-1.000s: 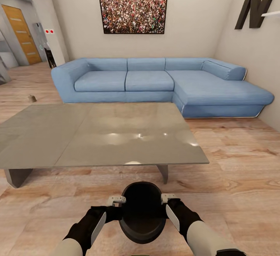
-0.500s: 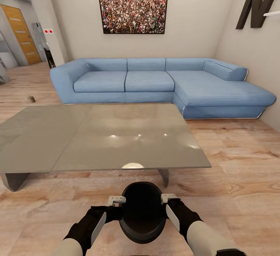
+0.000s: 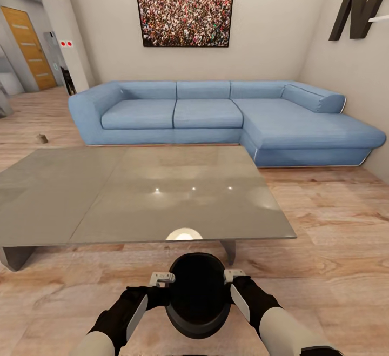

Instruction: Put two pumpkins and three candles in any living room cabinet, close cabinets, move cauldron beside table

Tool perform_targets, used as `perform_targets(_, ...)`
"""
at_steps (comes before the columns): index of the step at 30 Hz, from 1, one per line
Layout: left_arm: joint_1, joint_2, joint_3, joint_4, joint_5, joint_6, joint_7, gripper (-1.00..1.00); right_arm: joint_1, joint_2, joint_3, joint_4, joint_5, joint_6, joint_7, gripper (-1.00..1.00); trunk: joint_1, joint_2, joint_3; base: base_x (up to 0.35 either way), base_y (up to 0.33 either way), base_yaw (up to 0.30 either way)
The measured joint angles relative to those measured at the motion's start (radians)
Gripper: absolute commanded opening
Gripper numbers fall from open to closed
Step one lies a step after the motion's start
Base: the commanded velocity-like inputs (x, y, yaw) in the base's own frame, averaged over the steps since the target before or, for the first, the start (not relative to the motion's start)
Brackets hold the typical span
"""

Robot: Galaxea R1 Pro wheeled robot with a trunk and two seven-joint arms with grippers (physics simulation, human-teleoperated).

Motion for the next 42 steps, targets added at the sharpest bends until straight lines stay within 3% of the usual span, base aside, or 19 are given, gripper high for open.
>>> perform_targets(5, 0.000, -0.001, 0.000, 0.000, -0.001, 0.001, 0.000, -1.00, 0.000, 0.000, -0.001, 0.000, 0.002, 0.002, 0.001, -1.00, 0.002, -0.001, -0.019, 0.000, 0.000, 0.000)
perform_targets(40, 0.000, 0.000, 0.000, -0.002, -0.001, 0.000, 0.000, -1.00, 0.000, 0.000, 0.000, 0.000, 0.000, -0.002, 0.001, -1.00, 0.002, -0.001, -0.019, 0.028, 0.000, 0.000)
perform_targets(42, 0.000, 0.000, 0.000, -0.001, -0.001, 0.000, -0.001, -1.00, 0.000, 0.000, 0.000, 0.000, 0.000, 0.000, 0.000, -1.00, 0.003, -0.002, -0.027, 0.000, 0.000, 0.000)
